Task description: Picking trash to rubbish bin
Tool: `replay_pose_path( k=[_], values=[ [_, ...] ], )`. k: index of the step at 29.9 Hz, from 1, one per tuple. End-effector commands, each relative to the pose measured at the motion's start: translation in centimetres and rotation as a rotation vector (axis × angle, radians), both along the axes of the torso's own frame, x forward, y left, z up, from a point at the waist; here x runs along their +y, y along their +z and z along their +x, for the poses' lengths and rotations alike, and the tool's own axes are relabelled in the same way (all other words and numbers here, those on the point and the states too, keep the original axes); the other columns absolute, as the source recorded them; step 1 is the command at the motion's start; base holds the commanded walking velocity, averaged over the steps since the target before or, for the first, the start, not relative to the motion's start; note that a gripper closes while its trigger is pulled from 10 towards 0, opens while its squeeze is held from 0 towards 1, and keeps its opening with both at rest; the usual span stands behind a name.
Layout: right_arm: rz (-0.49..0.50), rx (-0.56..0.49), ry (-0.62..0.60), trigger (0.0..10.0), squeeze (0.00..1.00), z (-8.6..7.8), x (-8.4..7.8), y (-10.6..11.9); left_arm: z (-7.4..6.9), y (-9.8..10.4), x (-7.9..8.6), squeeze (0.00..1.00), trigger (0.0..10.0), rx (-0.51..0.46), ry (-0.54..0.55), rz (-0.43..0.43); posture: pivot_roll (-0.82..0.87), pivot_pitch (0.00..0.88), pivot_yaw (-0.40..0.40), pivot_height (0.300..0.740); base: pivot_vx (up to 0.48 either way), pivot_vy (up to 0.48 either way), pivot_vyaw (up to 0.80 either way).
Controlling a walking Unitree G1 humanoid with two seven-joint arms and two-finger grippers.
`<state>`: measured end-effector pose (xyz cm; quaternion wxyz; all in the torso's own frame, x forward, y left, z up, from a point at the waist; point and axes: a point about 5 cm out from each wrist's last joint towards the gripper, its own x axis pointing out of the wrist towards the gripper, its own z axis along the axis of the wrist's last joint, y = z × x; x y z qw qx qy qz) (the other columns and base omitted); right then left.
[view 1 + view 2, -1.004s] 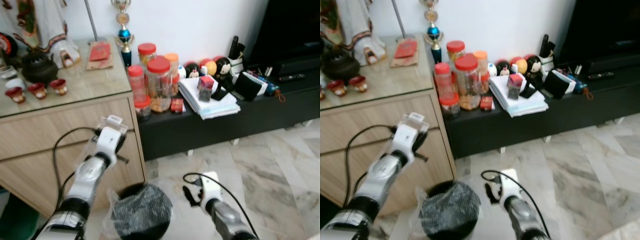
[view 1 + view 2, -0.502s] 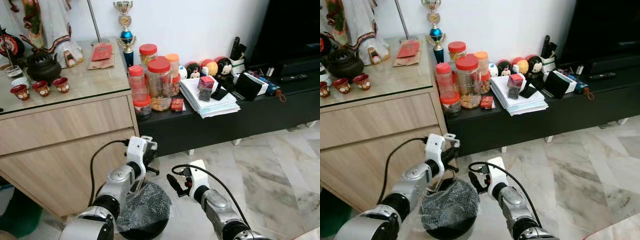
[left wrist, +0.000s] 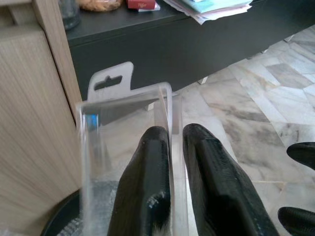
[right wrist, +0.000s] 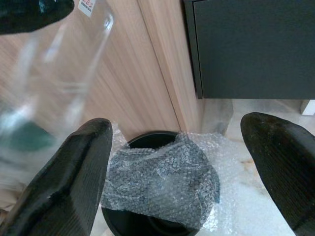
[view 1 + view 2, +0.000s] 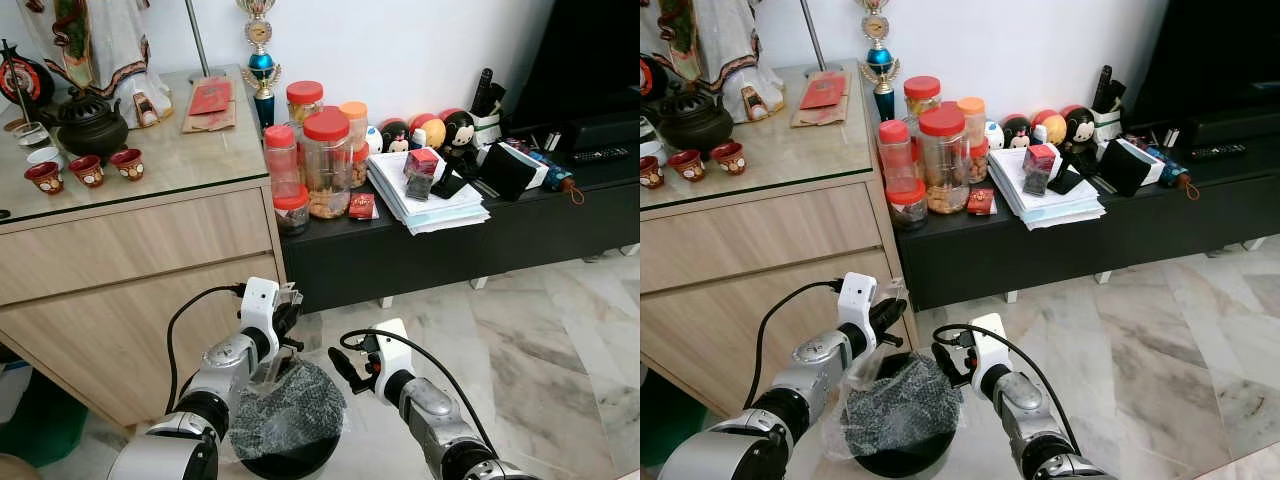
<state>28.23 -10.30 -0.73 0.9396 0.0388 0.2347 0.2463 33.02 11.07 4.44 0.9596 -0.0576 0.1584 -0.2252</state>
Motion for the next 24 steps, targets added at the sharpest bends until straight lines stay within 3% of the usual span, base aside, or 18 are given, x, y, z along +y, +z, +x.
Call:
replay_pose_path(
  k=[1, 12, 13, 14, 19, 21, 23, 24],
  values=[
    [0.003, -0.033, 0.009, 10.0, 0.0, 0.6, 0.2, 0.6, 0.4, 0.4, 0.2, 1.0, 10.0, -0.012, 0.012, -0.008, 0.04, 0.017, 0.044, 0.74, 0.0, 0.0, 0.0],
    [-0.005, -0.02, -0.007, 10.0, 0.0, 0.3, -0.2, 0.3, 0.4, 0.5, 0.5, 1.0, 10.0, -0.023, 0.021, 0.0, 0.04, 0.016, 0.039, 0.74, 0.0, 0.0, 0.0],
    [-0.006, -0.017, -0.008, 10.0, 0.0, 0.3, -0.2, 0.3, 0.4, 0.5, 0.6, 0.58, 10.0, -0.028, 0.024, 0.01, 0.04, 0.016, 0.039, 0.74, 0.0, 0.0, 0.0],
    [-0.007, -0.012, -0.012, 10.0, 0.0, 0.2, -0.2, 0.2, 0.4, 0.5, 0.9, 0.0, 10.0, -0.034, 0.03, 0.026, 0.04, 0.016, 0.039, 0.74, 0.0, 0.0, 0.0],
    [-0.023, 0.026, -0.048, 10.0, 0.0, -0.6, -0.9, -0.7, -0.2, -0.1, 3.2, 0.0, 10.0, -0.059, 0.096, 0.106, 0.05, 0.021, 0.044, 0.74, 0.0, 0.0, 0.0],
    [-0.053, 0.057, -0.081, 10.0, 0.0, -1.3, -1.5, -1.5, -1.1, -0.7, 5.6, 0.0, 10.0, -0.077, 0.188, 0.154, 0.05, 0.023, 0.046, 0.74, 0.0, 0.0, 0.0],
    [-0.075, 0.067, -0.102, 10.0, 0.0, -1.6, -1.8, -1.8, -1.5, -0.9, 6.5, 0.0, 10.0, -0.082, 0.231, 0.165, 0.05, 0.023, 0.046, 0.74, 0.0, 0.0, 0.0],
    [-0.095, 0.092, -0.136, 10.0, 0.0, -2.0, -2.3, -2.3, -2.2, -1.4, 8.0, 0.0, 10.0, -0.076, 0.302, 0.169, 0.06, 0.025, 0.048, 0.74, 0.0, 0.0, 0.0]
  ],
)
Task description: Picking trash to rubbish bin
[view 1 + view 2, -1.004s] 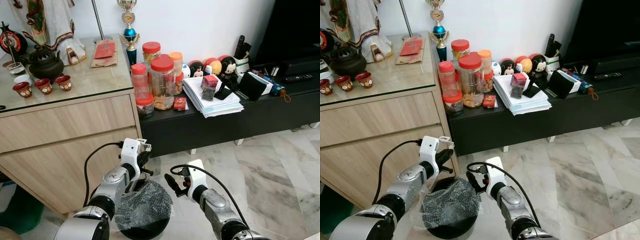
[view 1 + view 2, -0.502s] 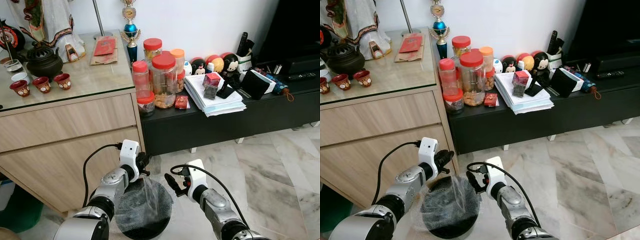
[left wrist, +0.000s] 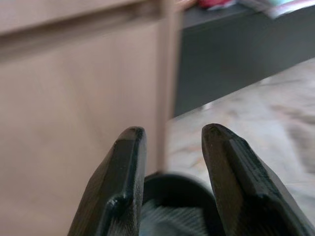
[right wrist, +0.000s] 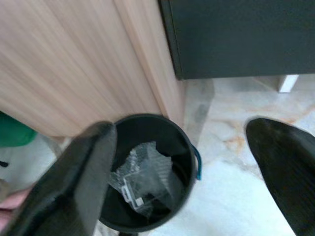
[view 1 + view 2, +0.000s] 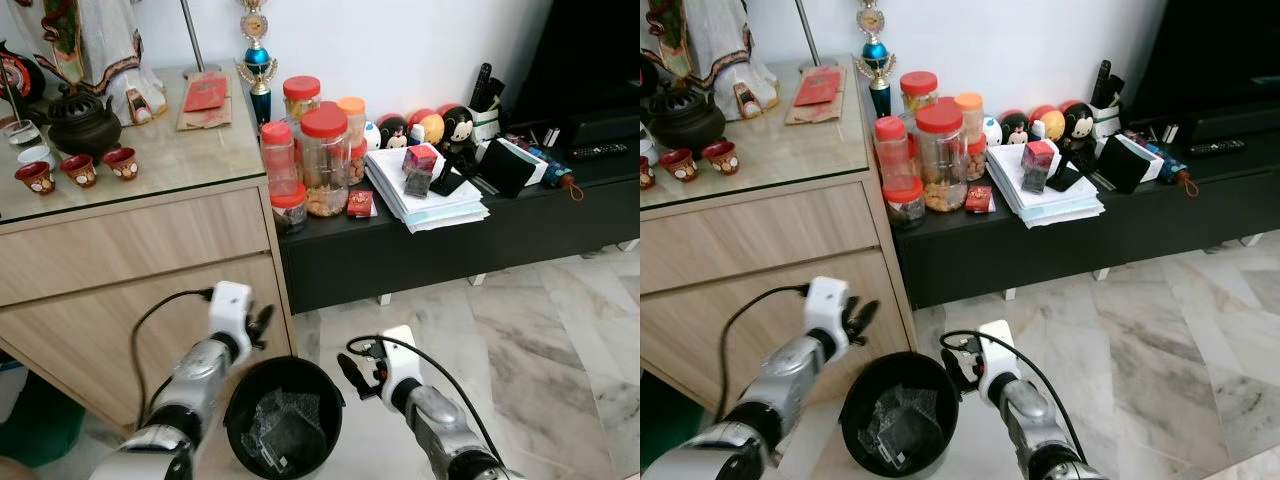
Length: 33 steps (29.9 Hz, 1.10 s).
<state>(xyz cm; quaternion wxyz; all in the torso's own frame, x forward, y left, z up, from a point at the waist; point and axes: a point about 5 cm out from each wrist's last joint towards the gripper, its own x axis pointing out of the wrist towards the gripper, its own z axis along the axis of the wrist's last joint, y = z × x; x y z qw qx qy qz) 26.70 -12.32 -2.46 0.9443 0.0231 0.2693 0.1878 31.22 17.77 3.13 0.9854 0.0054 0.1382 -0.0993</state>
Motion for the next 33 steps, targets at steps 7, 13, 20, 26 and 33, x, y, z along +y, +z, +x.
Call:
replay_pose_path(
  k=[7, 13, 20, 26, 33],
  values=[
    [-0.06, 0.137, -0.105, 10.0, 0.0, -3.0, -1.6, -2.6, -6.0, -3.4, 6.7, 0.0, 10.0, 0.048, 0.303, 0.062, 0.07, 0.03, 0.044, 0.74, 0.0, 0.0, 0.0],
    [-0.087, 0.211, -0.157, 10.0, 0.0, -4.7, -2.4, -3.8, -10.0, -6.8, 8.1, 0.0, 10.0, 0.25, 0.414, 0.113, 0.08, 0.026, 0.039, 0.74, 0.0, 0.0, 0.0],
    [-0.131, 0.316, -0.286, 10.0, 0.0, -6.9, -4.1, -5.3, -14.5, -10.6, 6.7, 0.0, 10.0, 0.54, 0.425, 0.119, 0.07, 0.019, 0.038, 0.74, 0.0, 0.0, 0.0],
    [-0.136, 0.338, -0.295, 10.0, 0.0, -7.8, -4.3, -5.7, -15.9, -11.5, 6.1, 0.0, 10.0, 0.612, 0.412, 0.123, 0.06, 0.02, 0.036, 0.74, 0.0, 0.0, 0.0],
    [-0.143, 0.356, -0.293, 10.0, 0.0, -8.2, -4.3, -5.9, -15.3, -11.3, 5.9, 0.0, 10.0, 0.596, 0.405, 0.115, 0.06, 0.02, 0.036, 0.74, 0.0, 0.0, 0.0]
  ],
)
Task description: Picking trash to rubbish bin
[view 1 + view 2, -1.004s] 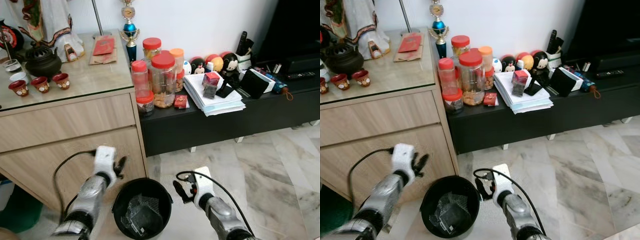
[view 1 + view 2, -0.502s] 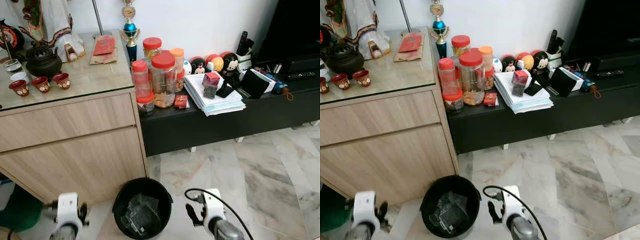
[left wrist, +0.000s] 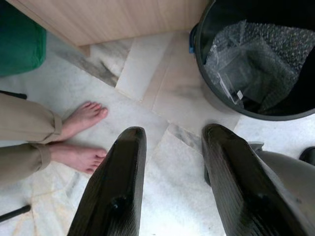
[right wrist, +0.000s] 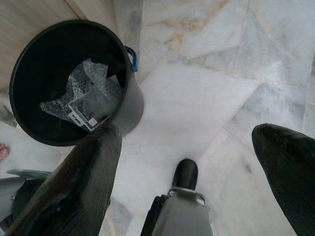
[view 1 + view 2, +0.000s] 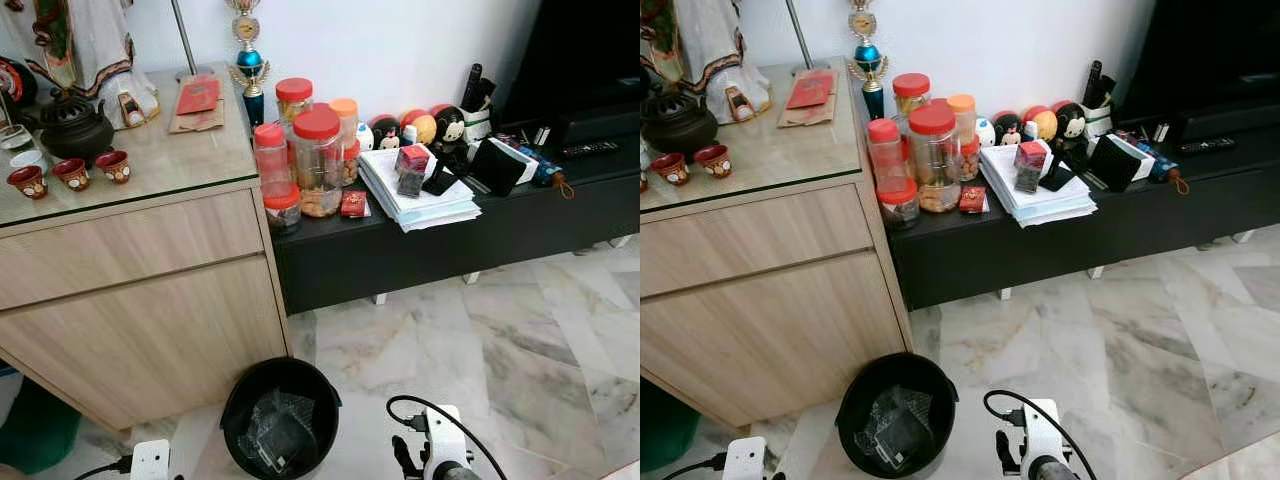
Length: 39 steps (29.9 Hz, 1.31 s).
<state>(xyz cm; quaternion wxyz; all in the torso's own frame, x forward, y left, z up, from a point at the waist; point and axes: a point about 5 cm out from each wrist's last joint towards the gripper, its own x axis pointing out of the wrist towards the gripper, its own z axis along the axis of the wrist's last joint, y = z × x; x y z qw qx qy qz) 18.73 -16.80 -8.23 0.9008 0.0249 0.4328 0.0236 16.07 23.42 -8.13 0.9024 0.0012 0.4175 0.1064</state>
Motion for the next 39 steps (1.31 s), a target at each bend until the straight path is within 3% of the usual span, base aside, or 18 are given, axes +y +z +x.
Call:
replay_pose_path(
  k=[1, 15, 39],
  values=[
    [0.006, 0.011, -0.004, 10.0, 0.0, -0.12, 0.27, -0.1, -0.14, -0.03, 0.3, 0.0, 10.0, 0.015, 0.001, 0.007, 0.06, 0.014, 0.039, 0.74, 0.0, 0.0, 0.0],
    [0.01, 0.008, 0.001, 10.0, 0.0, -0.02, 0.54, -0.07, -0.21, -0.12, 0.17, 0.0, 10.0, 0.026, -0.017, 0.008, 0.05, 0.0, 0.043, 0.74, 0.0, 0.0, 0.0],
    [0.012, 0.012, 0.007, 10.0, 0.0, -0.16, 0.58, -0.13, 0.12, -0.1, -0.19, 0.0, 10.0, 0.028, -0.034, 0.001, 0.04, 0.0, 0.041, 0.74, -0.286, 0.0, 0.0]
  ],
)
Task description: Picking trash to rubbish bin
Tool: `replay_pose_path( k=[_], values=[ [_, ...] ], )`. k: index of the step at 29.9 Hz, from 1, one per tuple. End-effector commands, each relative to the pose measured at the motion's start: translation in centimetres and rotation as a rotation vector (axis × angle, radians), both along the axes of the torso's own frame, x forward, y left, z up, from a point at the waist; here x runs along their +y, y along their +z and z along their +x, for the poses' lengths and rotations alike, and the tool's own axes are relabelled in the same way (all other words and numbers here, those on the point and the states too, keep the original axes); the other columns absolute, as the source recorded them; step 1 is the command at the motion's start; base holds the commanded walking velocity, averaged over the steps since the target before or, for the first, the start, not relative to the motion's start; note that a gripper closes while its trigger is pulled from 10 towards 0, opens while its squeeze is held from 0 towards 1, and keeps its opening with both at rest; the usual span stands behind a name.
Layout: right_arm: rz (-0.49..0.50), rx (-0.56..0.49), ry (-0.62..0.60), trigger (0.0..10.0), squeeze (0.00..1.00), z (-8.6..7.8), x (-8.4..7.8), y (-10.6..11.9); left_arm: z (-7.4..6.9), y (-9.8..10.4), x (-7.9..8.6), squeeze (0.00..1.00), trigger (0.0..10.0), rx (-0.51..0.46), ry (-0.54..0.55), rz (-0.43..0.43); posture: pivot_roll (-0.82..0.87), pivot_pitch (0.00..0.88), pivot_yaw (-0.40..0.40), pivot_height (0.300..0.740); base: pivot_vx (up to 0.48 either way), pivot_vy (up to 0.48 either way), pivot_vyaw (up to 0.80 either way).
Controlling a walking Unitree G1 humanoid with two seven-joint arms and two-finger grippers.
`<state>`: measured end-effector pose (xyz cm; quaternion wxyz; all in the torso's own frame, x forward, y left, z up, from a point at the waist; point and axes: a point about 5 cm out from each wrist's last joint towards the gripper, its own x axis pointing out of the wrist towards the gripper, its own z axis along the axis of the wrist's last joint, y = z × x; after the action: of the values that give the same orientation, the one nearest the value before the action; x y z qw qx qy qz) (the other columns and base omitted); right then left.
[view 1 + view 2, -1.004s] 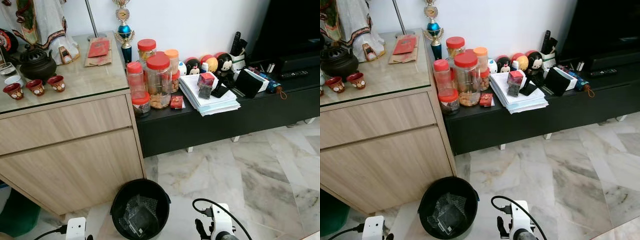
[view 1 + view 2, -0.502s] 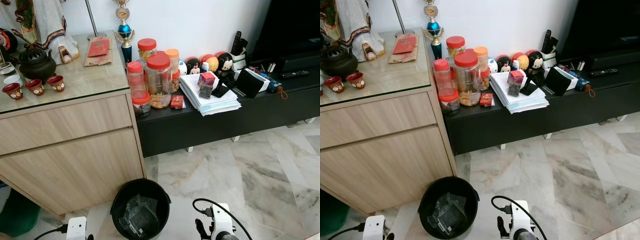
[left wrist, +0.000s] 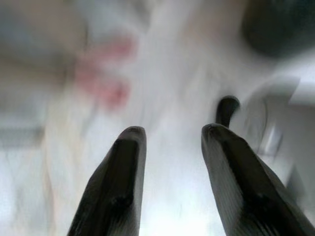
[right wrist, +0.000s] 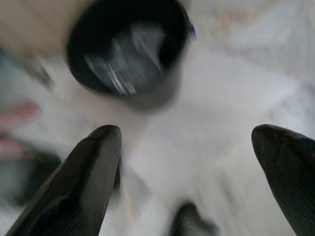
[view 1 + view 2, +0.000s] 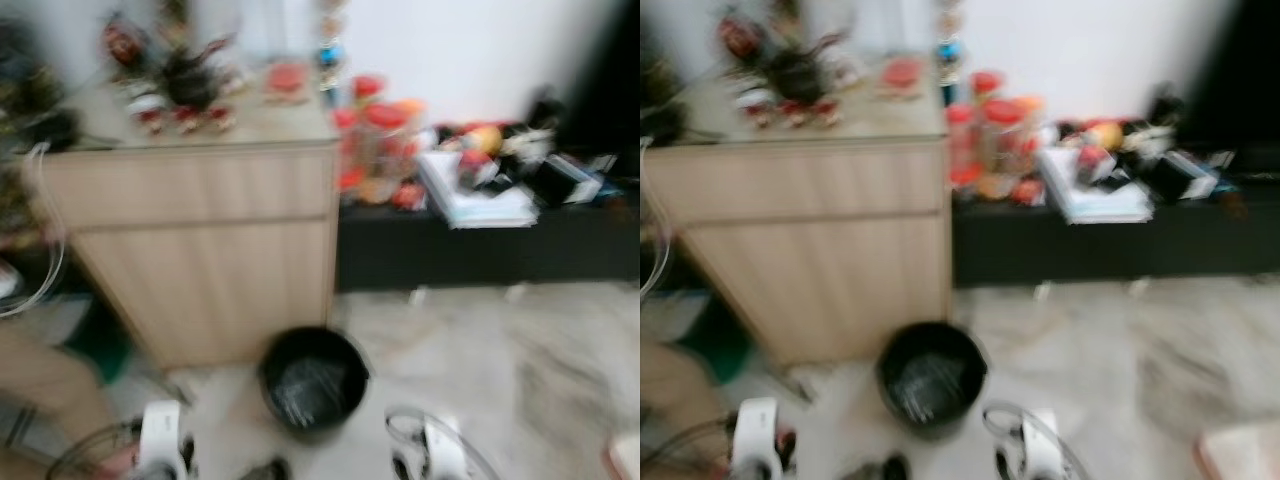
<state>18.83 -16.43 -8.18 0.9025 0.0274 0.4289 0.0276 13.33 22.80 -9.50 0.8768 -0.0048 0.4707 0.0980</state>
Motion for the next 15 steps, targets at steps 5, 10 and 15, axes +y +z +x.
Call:
replay_pose_path(
  k=[5, 10, 15],
  values=[
    [0.003, 0.02, 0.002, 10.0, 0.0, -0.27, 0.18, -0.18, 2.86, 1.26, 0.41, 0.0, 10.0, -0.087, -0.029, 0.027, 0.04, 0.0, 0.039, 0.74, -0.284, 0.0, 0.0],
    [0.005, 0.019, -0.002, 10.0, 0.0, -0.27, 0.12, -0.18, 2.78, 1.21, 0.31, 0.0, 10.0, -0.086, -0.028, 0.025, 0.04, 0.0, 0.037, 0.74, -0.281, 0.0, 0.0],
    [0.006, 0.016, -0.006, 10.0, 0.0, -0.19, 0.05, -0.13, 2.64, 1.13, 0.3, 0.0, 10.0, -0.08, -0.018, 0.025, 0.04, 0.0, 0.032, 0.74, -0.055, 0.0, 0.0]
  ],
)
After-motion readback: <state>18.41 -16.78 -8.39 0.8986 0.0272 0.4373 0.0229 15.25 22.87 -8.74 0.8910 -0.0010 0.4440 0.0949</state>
